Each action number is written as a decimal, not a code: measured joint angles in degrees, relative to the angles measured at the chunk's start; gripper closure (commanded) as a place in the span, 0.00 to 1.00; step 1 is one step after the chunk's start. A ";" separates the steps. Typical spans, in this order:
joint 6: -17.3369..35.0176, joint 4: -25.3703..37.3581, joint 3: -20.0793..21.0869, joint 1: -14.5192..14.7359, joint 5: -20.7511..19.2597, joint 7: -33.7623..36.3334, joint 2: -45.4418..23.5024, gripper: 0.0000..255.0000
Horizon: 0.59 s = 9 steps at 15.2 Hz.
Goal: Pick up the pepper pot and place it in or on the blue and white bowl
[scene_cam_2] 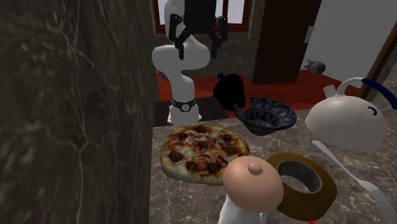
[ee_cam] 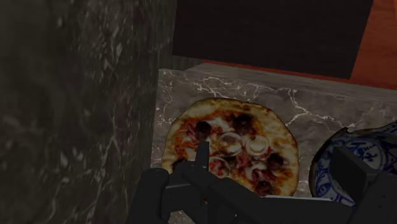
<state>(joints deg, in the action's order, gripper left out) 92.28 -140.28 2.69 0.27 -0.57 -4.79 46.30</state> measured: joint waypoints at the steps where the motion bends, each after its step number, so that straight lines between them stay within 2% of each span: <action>1: 0.00 0.00 0.00 0.00 0.00 0.00 0.00 0.00; 4: 2.78 2.10 0.49 -0.32 -0.52 0.50 -4.34 0.00; 9: 9.24 8.11 1.87 -1.10 -1.91 2.17 -15.56 0.00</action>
<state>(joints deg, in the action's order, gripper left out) 101.53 -132.18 4.56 -0.83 -2.49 -2.62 30.75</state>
